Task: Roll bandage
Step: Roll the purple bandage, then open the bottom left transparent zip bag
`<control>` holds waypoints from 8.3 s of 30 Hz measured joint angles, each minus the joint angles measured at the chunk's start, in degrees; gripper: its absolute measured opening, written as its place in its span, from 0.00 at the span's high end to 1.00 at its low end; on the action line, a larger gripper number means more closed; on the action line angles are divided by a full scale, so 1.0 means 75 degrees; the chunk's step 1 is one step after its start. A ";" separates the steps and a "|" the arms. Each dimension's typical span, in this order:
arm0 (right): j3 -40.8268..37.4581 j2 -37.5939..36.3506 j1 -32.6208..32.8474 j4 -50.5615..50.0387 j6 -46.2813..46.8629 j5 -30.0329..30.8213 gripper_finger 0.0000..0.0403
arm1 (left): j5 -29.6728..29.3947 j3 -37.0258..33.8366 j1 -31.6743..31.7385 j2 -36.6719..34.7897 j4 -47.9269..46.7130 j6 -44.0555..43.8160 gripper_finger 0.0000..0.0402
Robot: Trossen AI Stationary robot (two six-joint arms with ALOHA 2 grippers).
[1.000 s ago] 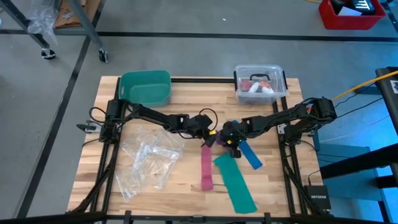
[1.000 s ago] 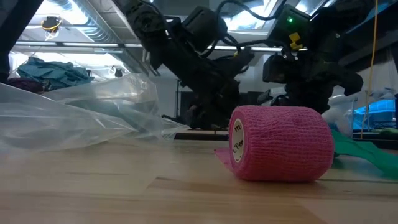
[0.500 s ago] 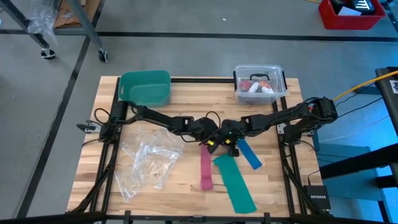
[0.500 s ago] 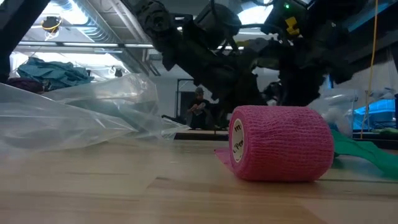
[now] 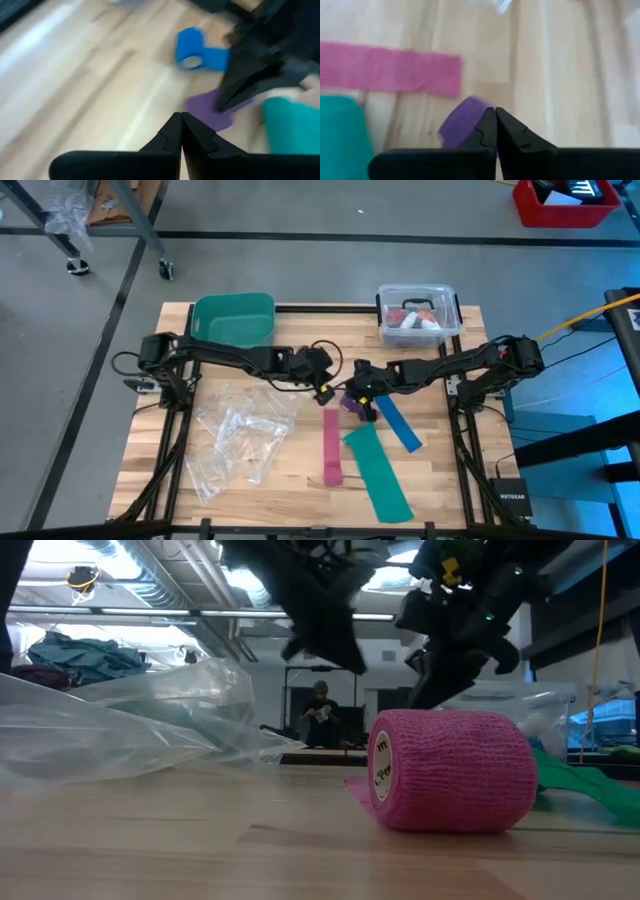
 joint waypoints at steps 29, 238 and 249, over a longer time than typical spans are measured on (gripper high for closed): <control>0.0007 0.0110 0.0122 -0.1691 -0.0331 -0.0740 1.00 | -0.0855 -0.0015 -0.0037 -0.0332 -0.1462 -0.0263 1.00; 0.1935 -0.0297 0.1138 -0.0113 -0.0343 -0.1122 0.46 | 0.4028 -0.4438 -0.3885 -0.5231 -0.4200 -0.2060 0.76; 0.1935 -0.0294 0.1138 -0.0113 -0.0346 -0.1122 0.46 | 0.3836 -0.4438 -0.3882 -0.5067 -0.4129 -0.1678 0.76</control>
